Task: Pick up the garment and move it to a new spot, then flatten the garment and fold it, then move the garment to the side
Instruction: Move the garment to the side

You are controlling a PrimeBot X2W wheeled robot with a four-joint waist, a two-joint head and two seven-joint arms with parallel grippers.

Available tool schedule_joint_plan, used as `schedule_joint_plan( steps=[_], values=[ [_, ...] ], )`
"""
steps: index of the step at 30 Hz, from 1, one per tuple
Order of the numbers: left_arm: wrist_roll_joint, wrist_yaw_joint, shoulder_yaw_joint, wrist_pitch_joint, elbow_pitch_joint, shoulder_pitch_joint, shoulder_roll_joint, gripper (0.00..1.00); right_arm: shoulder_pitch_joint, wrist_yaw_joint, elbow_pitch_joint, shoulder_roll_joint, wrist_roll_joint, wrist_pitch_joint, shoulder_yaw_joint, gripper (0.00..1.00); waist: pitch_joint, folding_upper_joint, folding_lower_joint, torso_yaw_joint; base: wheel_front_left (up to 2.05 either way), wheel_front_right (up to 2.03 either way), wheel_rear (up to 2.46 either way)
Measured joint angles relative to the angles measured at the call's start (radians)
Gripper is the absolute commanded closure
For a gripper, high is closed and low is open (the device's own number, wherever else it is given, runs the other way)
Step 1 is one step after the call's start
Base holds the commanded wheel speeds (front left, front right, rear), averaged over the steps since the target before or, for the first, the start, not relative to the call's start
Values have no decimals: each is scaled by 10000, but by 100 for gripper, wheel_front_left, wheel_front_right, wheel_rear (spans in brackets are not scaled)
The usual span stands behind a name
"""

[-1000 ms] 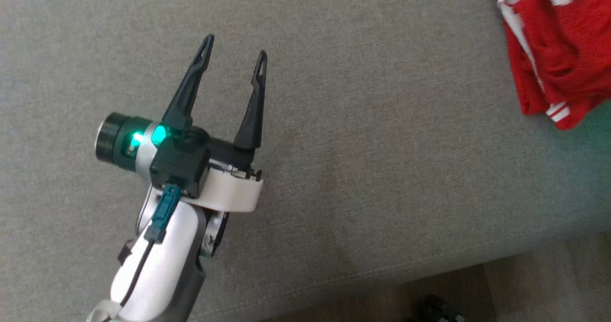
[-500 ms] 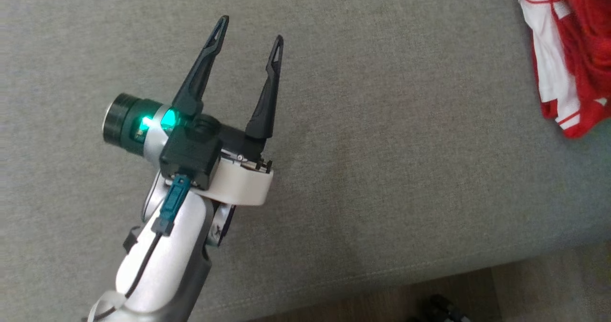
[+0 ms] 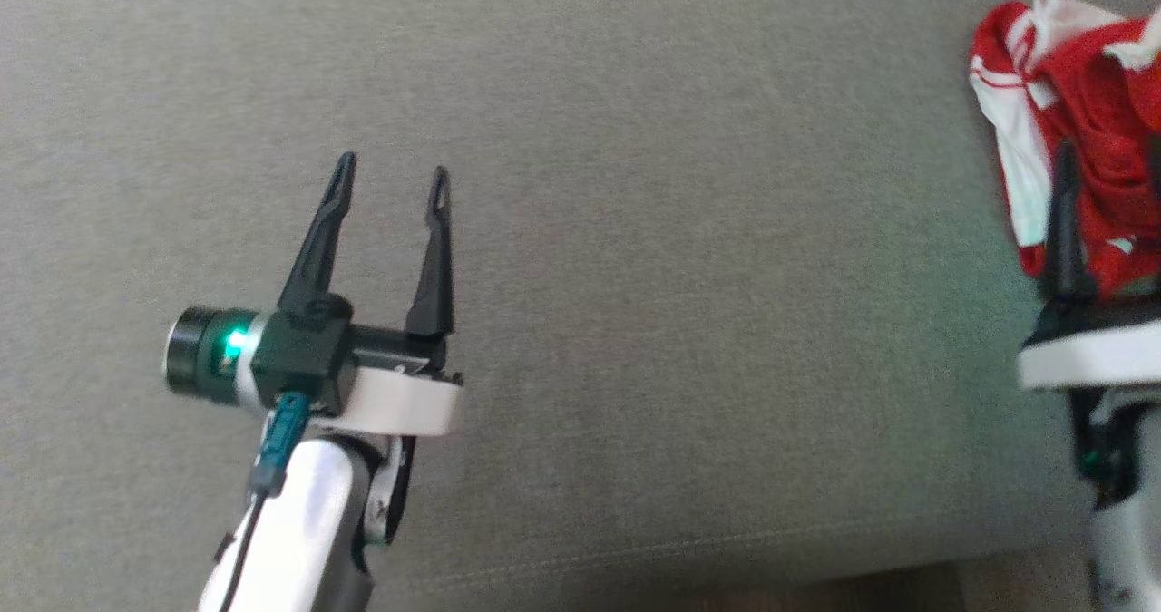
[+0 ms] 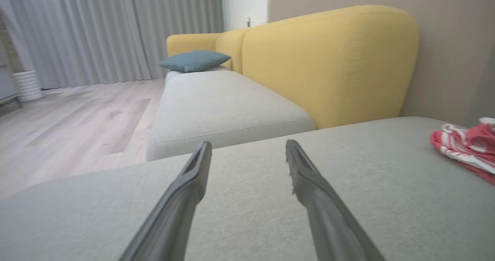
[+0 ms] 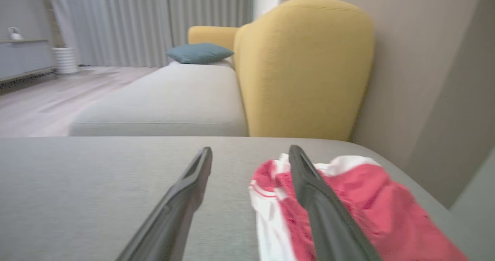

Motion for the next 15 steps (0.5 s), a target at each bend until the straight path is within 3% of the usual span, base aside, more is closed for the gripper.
schedule_joint_plan(
  steps=[7, 15],
  values=[
    [-238, 259, 596, 0, 111, 688, 48, 0, 1429, 0, -1789, 1220, -6, 518, 437, 0, -587, 0, 0, 705, 0, 0, 0],
    [-504, 228, 1081, 2, 435, 1583, 318, 0, 2387, 0, -2452, 1586, -82, 1099, 460, 0, -1391, 0, 0, 1216, 0, 0, 0]
  ],
)
